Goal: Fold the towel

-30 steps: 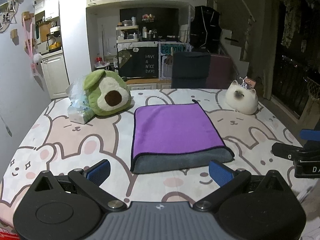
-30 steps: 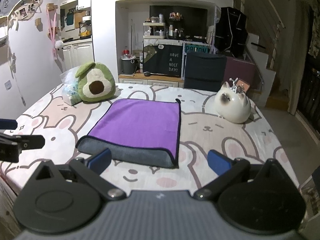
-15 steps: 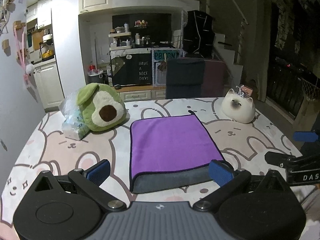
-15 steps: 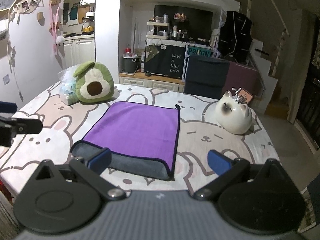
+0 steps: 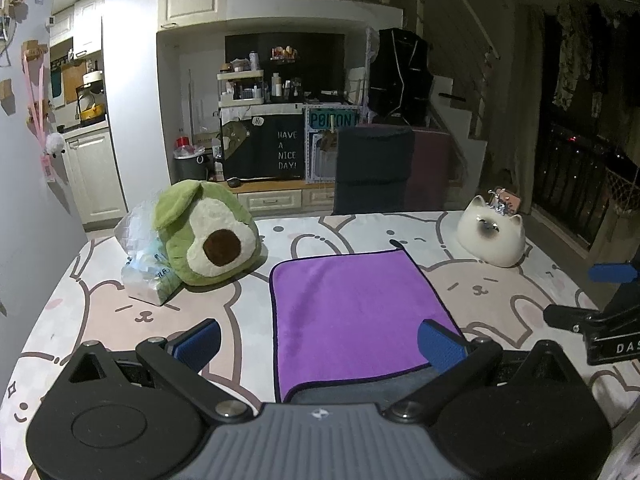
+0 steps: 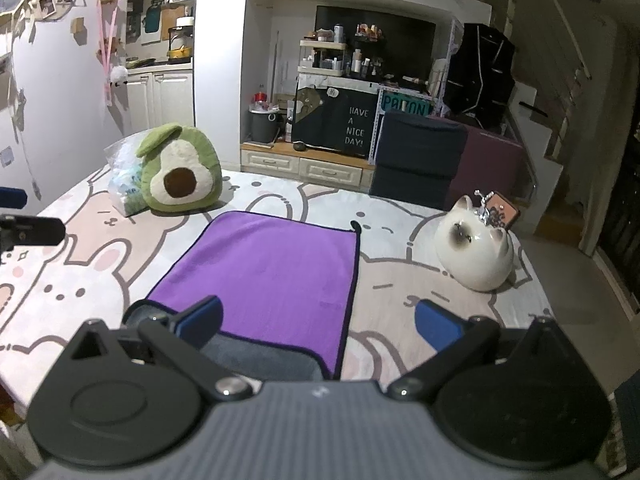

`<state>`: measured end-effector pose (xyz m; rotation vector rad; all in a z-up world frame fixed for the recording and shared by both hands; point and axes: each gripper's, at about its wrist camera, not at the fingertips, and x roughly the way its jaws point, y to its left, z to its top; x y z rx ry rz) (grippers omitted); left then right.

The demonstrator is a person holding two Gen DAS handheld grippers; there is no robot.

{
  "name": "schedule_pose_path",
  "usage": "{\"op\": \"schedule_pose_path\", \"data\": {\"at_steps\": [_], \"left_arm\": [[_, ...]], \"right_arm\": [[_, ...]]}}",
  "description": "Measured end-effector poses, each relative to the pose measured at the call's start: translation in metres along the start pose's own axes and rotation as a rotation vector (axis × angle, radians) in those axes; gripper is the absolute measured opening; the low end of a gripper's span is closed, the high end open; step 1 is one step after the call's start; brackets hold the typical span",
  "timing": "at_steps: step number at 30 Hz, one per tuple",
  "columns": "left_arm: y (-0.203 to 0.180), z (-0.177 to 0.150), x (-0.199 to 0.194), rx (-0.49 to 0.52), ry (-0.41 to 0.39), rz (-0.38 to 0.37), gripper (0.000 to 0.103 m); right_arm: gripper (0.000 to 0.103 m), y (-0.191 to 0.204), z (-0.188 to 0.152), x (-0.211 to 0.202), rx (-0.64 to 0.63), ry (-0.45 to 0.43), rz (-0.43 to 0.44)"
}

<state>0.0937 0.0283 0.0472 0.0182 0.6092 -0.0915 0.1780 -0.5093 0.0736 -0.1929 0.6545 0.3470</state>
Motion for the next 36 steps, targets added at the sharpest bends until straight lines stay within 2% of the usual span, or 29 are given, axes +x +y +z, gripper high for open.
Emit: {"op": "schedule_pose_path", "data": {"at_steps": [6,11,15,20,24,26,29,36], "left_arm": [[0.008,0.000,0.030,0.044,0.027,-0.023,0.103],[0.011,-0.001,0.055,0.093,0.049,-0.039,0.103],[0.018,-0.005,0.076,0.056,0.060,-0.049,0.103],[0.027,-0.013,0.103,0.002,0.132,-0.068,0.103],[0.028,-0.023,0.119,0.027,0.163,-0.056,0.103],[0.027,-0.028,0.126,0.053,0.178,-0.077,0.103],[0.027,-0.036,0.135,0.067,0.207,-0.113,0.103],[0.028,-0.052,0.148,0.083,0.248,-0.193,0.103]], "right_arm": [[0.103,-0.004,0.007,0.021,-0.049,0.002,0.017],[0.103,-0.011,0.007,0.041,-0.065,-0.016,-0.017],[0.103,-0.021,0.005,0.057,-0.028,-0.020,0.001],[0.103,-0.023,-0.002,0.075,-0.059,-0.027,0.035],[0.103,-0.019,-0.013,0.090,-0.089,0.006,0.070],[0.103,-0.019,-0.019,0.097,-0.074,0.026,0.085],[0.103,-0.022,-0.025,0.106,-0.034,0.065,0.160],[0.103,-0.026,-0.034,0.127,-0.005,0.119,0.147]]}}
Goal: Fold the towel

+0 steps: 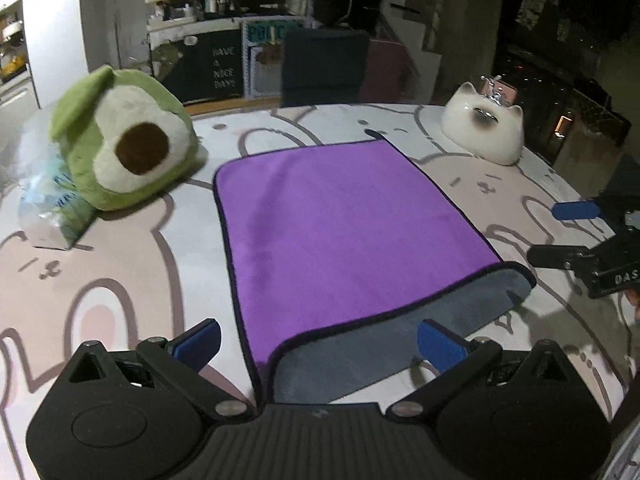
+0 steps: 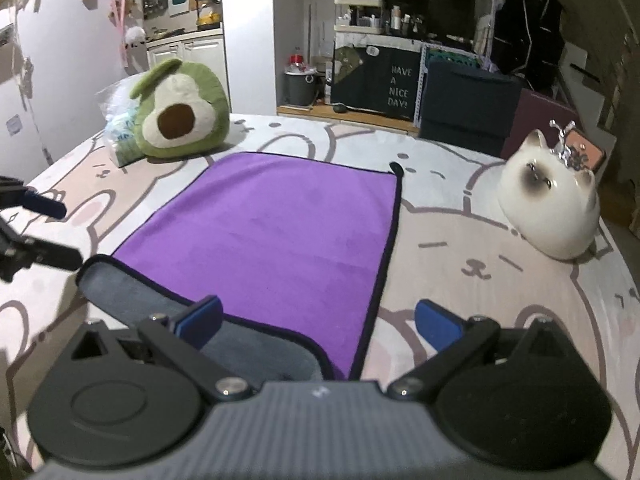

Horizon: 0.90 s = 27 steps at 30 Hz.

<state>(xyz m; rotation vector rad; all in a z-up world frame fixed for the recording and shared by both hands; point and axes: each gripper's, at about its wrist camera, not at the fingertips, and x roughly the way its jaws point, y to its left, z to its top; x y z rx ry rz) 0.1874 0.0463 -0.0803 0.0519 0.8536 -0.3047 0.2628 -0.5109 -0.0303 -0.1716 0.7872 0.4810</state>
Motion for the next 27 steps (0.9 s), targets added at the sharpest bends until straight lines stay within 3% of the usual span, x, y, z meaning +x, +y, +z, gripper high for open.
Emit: {"op": "schedule_pose_path", "data": {"at_steps": [3,6,11,17,20,23,25,27], "left_arm": [[0.004,-0.003,0.004,-0.017,-0.003,-0.025,0.103],[0.009,-0.006,0.006,-0.038,-0.010,-0.052,0.103],[0.014,-0.008,0.011,-0.041,-0.010,-0.069,0.100],[0.019,-0.007,0.020,-0.072,0.029,-0.124,0.083],[0.021,-0.006,0.023,-0.091,0.044,-0.153,0.075],[0.023,-0.006,0.027,-0.092,0.058,-0.163,0.070],[0.025,-0.007,0.029,-0.095,0.071,-0.163,0.067],[0.028,-0.007,0.032,-0.098,0.081,-0.157,0.067]], "right_arm": [[0.103,-0.002,-0.003,0.004,-0.005,0.005,0.001],[0.103,-0.006,-0.008,0.009,-0.024,-0.013,0.077],[0.103,-0.009,-0.012,0.015,-0.059,0.016,0.131],[0.103,-0.021,-0.009,0.022,0.006,0.053,0.208],[0.097,-0.026,-0.006,0.026,0.053,0.089,0.246],[0.086,-0.029,-0.004,0.031,0.068,0.121,0.259],[0.073,-0.031,-0.004,0.035,0.076,0.145,0.261],[0.068,-0.032,-0.005,0.037,0.090,0.162,0.257]]}}
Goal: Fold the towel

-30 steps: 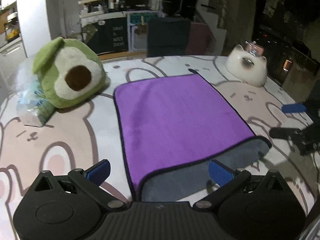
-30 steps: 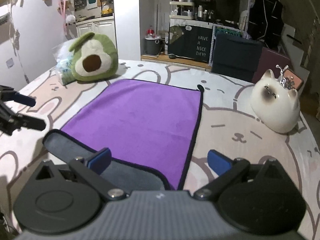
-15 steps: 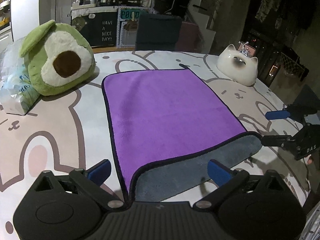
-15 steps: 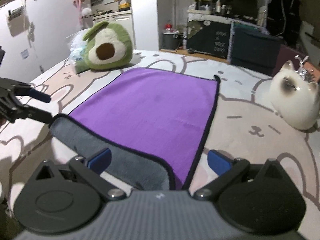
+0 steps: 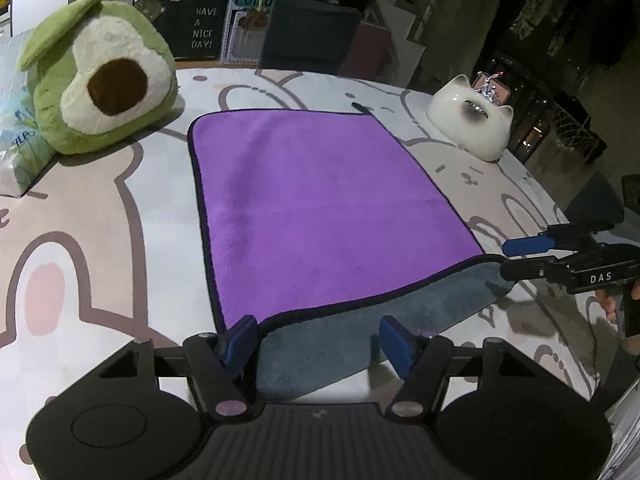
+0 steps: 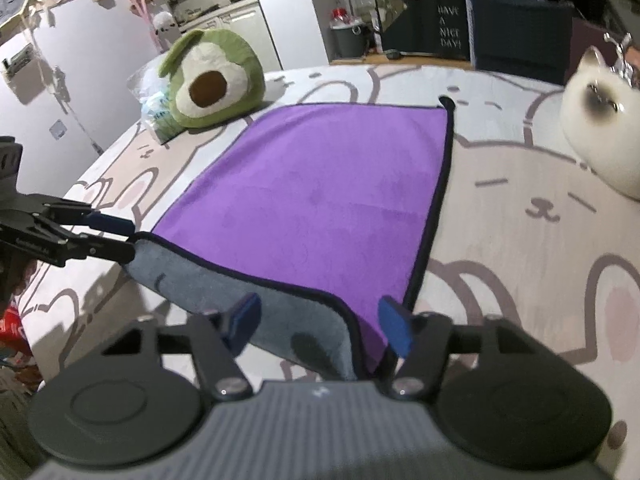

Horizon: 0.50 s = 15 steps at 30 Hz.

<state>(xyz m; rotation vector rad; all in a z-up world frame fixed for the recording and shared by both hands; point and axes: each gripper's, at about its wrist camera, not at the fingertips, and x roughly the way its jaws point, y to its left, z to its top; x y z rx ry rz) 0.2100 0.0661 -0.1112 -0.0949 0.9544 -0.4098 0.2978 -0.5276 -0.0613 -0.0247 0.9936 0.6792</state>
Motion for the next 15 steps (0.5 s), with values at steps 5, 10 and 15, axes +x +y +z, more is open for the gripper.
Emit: {"op": "schedule_pose_path", "data": {"at_steps": [5,10,15], "left_arm": [[0.009,-0.001,0.004,-0.017,0.025,0.008,0.066],[0.016,-0.002,0.006,-0.030,0.052,0.001,0.060],[0.017,-0.004,0.010,-0.022,0.089,-0.008,0.051]], "right_arm": [[0.051,-0.005,0.001,0.009,0.011,0.053,0.000],[0.039,-0.005,-0.003,0.014,-0.008,0.095,-0.015],[0.024,-0.005,-0.006,0.017,-0.026,0.125,-0.029]]}}
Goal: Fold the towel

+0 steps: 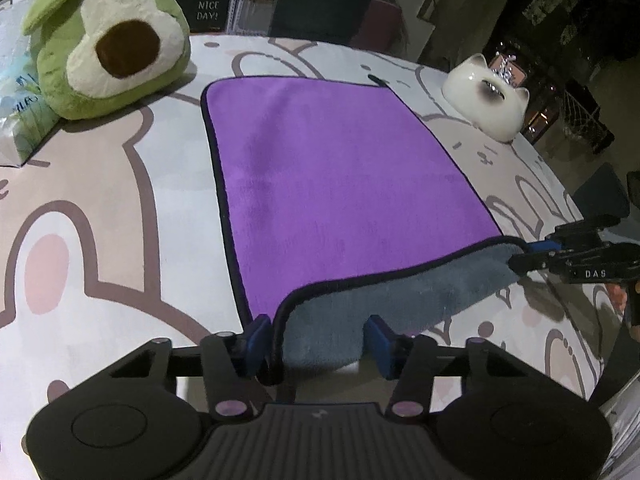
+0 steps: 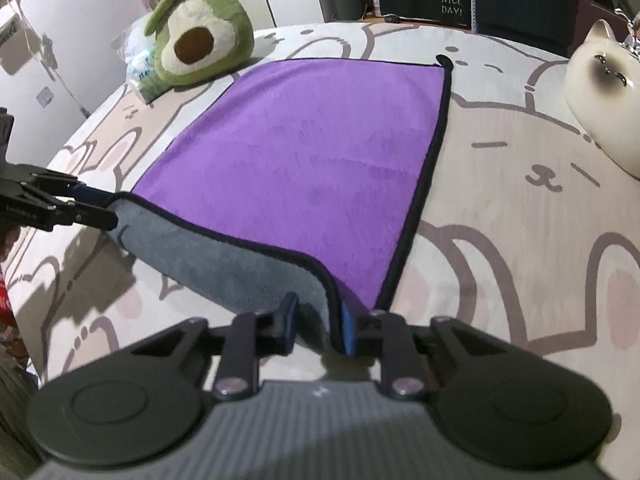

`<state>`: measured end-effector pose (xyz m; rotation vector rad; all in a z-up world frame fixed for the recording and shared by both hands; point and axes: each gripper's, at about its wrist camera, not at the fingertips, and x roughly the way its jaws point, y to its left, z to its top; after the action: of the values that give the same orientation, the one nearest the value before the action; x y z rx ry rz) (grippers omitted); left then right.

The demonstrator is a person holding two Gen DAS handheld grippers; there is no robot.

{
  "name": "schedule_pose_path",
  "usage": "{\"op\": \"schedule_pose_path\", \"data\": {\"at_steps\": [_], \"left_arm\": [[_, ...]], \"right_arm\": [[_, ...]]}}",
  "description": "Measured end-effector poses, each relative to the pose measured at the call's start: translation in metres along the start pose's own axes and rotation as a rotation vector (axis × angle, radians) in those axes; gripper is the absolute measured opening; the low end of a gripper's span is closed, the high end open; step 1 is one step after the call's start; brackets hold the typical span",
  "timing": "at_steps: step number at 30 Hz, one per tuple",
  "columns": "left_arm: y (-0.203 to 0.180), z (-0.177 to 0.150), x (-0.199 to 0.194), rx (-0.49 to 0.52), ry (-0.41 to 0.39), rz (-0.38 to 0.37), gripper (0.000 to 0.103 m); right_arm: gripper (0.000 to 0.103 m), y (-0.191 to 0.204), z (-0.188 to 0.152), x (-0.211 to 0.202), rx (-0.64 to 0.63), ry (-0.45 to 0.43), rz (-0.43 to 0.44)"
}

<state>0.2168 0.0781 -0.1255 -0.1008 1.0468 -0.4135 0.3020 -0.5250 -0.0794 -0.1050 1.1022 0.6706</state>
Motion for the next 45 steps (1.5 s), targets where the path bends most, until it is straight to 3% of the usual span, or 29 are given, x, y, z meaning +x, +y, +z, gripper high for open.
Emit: {"op": "schedule_pose_path", "data": {"at_steps": [5,8,13,18,24,30,45], "left_arm": [[0.000,-0.002,0.004,0.006,0.022,0.011,0.047],[0.000,-0.002,0.004,0.004,0.032,0.019,0.040],[0.001,0.000,0.006,-0.005,0.055,0.064,0.011],[0.002,0.001,0.005,-0.006,0.056,0.071,0.006],[0.000,0.003,0.002,0.003,0.038,0.078,0.005],[-0.005,0.014,-0.002,0.023,-0.006,0.122,0.005],[-0.009,0.069,-0.025,0.001,-0.262,0.216,0.005]], "right_arm": [[0.017,0.001,-0.002,0.002,-0.013,0.029,-0.009],[0.012,0.002,-0.003,0.002,-0.023,0.032,-0.017],[0.007,0.004,-0.001,0.000,-0.025,0.022,-0.017],[0.006,0.004,-0.001,-0.001,-0.032,0.018,-0.019],[0.006,0.007,0.000,-0.004,-0.042,0.000,-0.032],[0.005,0.005,0.006,-0.015,-0.013,-0.077,-0.041],[0.005,0.003,0.052,-0.033,0.004,-0.297,-0.138]]}}
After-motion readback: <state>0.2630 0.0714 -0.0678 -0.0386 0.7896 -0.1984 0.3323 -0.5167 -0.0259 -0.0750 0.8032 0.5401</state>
